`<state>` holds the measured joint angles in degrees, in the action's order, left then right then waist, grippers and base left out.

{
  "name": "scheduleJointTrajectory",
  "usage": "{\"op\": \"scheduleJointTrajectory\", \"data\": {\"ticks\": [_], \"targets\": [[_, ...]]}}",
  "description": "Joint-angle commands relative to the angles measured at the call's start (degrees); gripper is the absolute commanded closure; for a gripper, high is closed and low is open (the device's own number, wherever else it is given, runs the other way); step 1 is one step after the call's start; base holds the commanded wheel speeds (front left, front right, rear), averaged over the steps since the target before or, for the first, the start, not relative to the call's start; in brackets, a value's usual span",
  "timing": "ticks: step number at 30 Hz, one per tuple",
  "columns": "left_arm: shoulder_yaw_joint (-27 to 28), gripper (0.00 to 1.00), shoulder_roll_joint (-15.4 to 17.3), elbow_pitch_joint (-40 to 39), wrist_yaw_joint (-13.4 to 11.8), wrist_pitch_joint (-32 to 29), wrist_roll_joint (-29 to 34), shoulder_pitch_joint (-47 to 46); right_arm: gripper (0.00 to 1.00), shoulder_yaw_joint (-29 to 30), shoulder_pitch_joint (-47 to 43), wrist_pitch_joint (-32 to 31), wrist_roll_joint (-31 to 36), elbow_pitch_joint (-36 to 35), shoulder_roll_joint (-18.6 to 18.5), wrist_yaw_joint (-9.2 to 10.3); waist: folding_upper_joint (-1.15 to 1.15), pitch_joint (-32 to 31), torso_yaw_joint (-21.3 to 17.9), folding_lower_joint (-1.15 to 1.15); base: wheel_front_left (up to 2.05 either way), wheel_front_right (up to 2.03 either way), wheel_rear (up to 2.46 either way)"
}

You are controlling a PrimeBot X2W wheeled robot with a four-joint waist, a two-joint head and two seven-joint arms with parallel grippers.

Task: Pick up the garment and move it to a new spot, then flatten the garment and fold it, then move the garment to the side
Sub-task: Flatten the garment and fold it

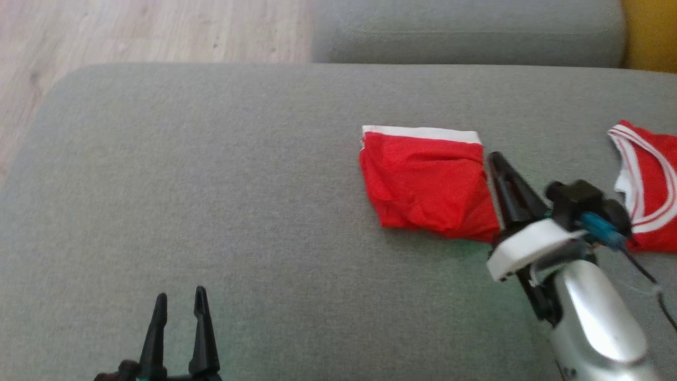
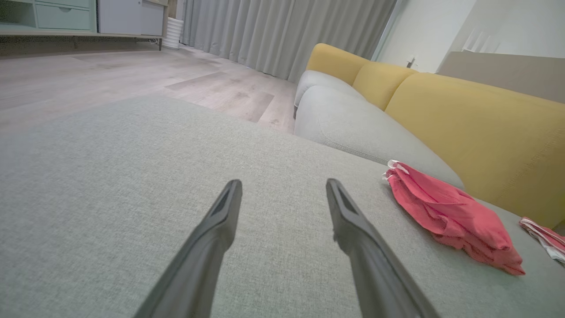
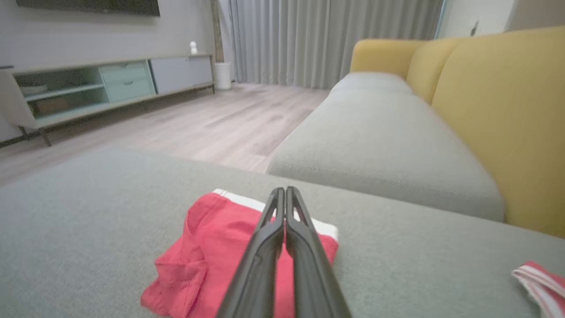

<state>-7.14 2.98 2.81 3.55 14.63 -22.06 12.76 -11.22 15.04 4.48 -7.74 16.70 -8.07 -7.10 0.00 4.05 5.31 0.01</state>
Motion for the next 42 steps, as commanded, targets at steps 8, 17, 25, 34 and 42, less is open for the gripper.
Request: {"op": "scheduleJointTrajectory", "data": {"ticks": [8, 17, 25, 34, 42], "targets": [[-0.29, 0.00, -0.11, -0.79, 0.21, 0.37, -0.36, -4.64, 1.00, -5.24, 10.24, 1.36, 1.80, 18.22, 2.45, -0.39, 0.00, 2.90, 3.79, -0.01, 0.00, 0.00, 0.00], [-0.12, 0.00, -0.11, -0.12, 0.14, 0.37, -0.47, -5.02, 1.00, -13.70, 13.48, 4.63, -1.19, 29.24, 4.57, -0.39, 0.00, 2.99, 4.76, -0.01, 0.00, 0.00, 0.00], [0.48, 0.00, -0.11, -0.17, -0.16, 0.37, -0.64, -4.21, 1.00, -27.84, 11.99, 2.56, -9.27, 29.11, 2.76, -0.39, 0.00, 2.38, 3.18, -0.01, 0.00, 0.00, 0.00], [1.88, 0.00, -0.11, -0.08, -0.57, 0.37, -0.71, -2.92, 0.83, -24.76, 9.28, 7.29, -14.93, 19.45, -2.34, -0.39, 0.00, -0.41, 0.46, -0.01, 0.00, 0.00, 0.00], [3.67, 0.00, -0.11, 0.18, -0.04, 0.37, 0.34, -0.56, 0.00, -10.14, -0.28, 8.74, -11.73, 6.76, -5.89, -0.39, 0.00, -3.01, -2.52, -0.01, 0.00, 0.00, 0.00]]}}
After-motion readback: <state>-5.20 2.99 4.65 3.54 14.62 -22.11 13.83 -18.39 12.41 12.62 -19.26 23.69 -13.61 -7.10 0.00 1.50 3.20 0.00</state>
